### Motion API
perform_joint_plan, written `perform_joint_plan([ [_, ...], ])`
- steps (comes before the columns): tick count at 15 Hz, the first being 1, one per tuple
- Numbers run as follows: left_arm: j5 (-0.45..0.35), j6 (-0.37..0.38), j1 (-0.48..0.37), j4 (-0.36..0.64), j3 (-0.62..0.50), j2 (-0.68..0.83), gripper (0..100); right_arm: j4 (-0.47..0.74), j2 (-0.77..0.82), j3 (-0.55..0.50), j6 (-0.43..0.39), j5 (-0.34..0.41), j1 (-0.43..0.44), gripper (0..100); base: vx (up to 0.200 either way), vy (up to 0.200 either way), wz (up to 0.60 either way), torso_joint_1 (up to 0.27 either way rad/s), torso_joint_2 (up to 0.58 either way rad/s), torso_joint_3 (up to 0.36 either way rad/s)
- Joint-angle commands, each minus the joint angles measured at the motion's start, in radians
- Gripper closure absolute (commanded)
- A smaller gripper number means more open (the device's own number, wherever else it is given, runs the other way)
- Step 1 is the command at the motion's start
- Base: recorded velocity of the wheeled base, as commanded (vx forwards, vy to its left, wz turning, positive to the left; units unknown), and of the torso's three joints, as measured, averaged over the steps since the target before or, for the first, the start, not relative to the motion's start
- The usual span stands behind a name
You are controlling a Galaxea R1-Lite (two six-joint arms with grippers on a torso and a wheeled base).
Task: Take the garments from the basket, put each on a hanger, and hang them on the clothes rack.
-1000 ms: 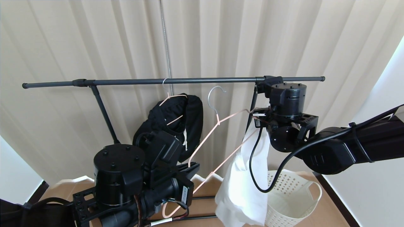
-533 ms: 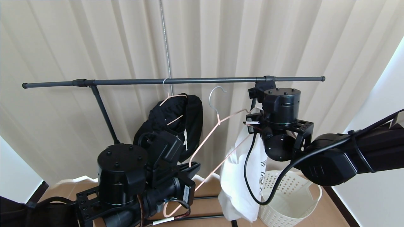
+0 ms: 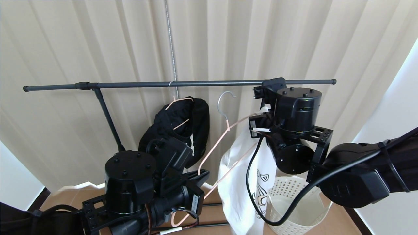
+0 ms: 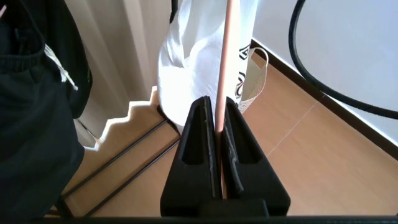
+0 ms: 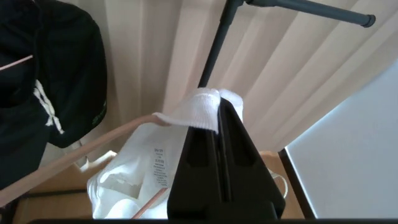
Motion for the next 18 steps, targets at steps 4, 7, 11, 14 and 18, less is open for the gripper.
perform_joint_plan([
  [4, -0.002, 0.001, -0.006, 0.0, -0.002, 0.002, 100, -0.083, -0.013, 0.019, 0.001, 0.004, 0.105, 100, 0.0, 0.0, 0.0, 0.0, 0.0, 0.0],
  [7, -0.002, 0.001, -0.006, -0.009, -0.007, 0.008, 100, -0.106, -0.036, 0.038, 0.0, 0.004, 0.147, 100, 0.0, 0.0, 0.0, 0.0, 0.0, 0.0],
  [11, 0.001, 0.001, -0.003, -0.039, 0.005, 0.011, 100, -0.106, -0.064, 0.068, -0.002, 0.004, 0.179, 100, 0.0, 0.0, 0.0, 0.0, 0.0, 0.0],
  [14, 0.004, 0.001, -0.003, -0.056, 0.005, 0.003, 100, -0.106, -0.067, 0.074, -0.002, 0.004, 0.177, 0, 0.0, 0.0, 0.0, 0.0, 0.0, 0.0],
  [18, 0.004, 0.0, 0.005, -0.056, 0.008, -0.03, 100, -0.104, -0.104, 0.093, -0.025, 0.008, 0.154, 0, 0.0, 0.0, 0.0, 0.0, 0.0, 0.0],
])
